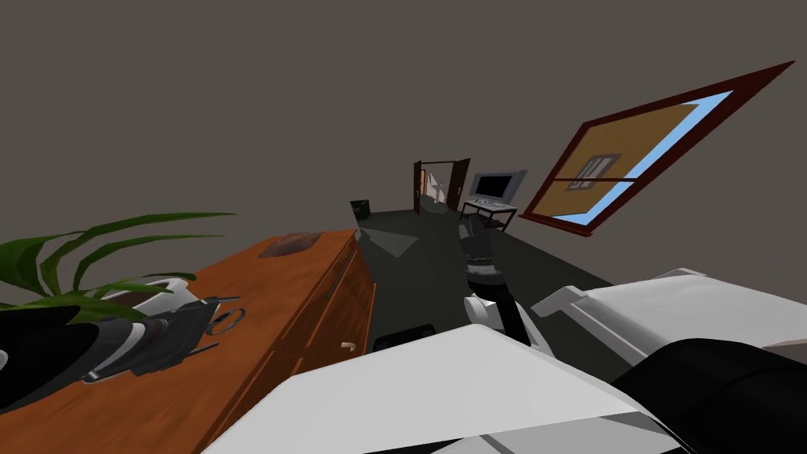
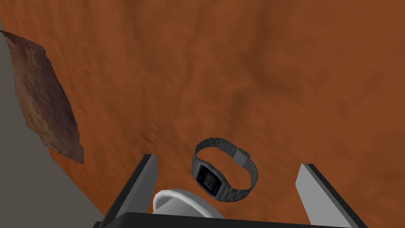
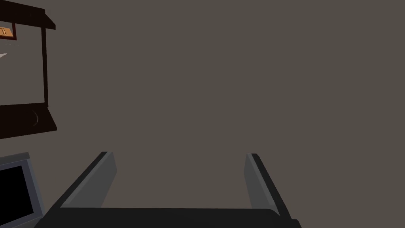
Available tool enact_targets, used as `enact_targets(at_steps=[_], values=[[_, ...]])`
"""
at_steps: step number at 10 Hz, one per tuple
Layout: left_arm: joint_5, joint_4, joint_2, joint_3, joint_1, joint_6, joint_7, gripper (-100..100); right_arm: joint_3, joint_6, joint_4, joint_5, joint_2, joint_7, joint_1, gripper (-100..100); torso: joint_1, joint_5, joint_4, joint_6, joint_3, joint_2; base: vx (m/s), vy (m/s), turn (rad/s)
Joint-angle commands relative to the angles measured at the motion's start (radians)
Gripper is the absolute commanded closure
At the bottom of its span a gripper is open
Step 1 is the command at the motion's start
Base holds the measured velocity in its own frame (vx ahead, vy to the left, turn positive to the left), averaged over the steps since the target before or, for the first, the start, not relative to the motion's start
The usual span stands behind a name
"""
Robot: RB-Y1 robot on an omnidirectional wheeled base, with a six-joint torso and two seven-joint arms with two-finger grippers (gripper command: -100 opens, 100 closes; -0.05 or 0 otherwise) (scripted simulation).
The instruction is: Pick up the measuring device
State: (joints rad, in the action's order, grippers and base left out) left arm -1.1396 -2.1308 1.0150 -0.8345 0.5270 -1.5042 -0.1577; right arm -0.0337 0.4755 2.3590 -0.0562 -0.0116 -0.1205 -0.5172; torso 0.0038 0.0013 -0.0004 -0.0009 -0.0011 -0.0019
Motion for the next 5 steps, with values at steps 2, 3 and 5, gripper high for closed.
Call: enact_targets(at_steps=[2, 3, 5], values=[[-0.016, 0.017, 0.025, -0.001, -0.005, -0.055, 0.001, -100, 0.0, 0.0, 0.0, 0.0, 0.0, 0.0, 0.0, 0, 0.001, 0.0, 0.0, 0.0, 0.0, 0.0, 0.021, 0.103, -0.03], [-0.013, 0.013, 0.02, -0.001, -0.004, -0.042, 0.001, -100, 0.0, 0.0, 0.0, 0.0, 0.0, 0.0, 0.0, 0, 0.004, 0.001, 0.0, 0.0, 0.0, 0.0, 0.01, 0.061, -0.012], [0.005, 0.053, 0.017, 0.01, -0.009, -0.027, 0.013, -100, 0.0, 0.0, 0.0, 0.0, 0.0, 0.0, 0.0, 0, -0.003, 0.0, 0.0, 0.0, 0.001, 0.001, -0.015, 0.002, -0.086]])
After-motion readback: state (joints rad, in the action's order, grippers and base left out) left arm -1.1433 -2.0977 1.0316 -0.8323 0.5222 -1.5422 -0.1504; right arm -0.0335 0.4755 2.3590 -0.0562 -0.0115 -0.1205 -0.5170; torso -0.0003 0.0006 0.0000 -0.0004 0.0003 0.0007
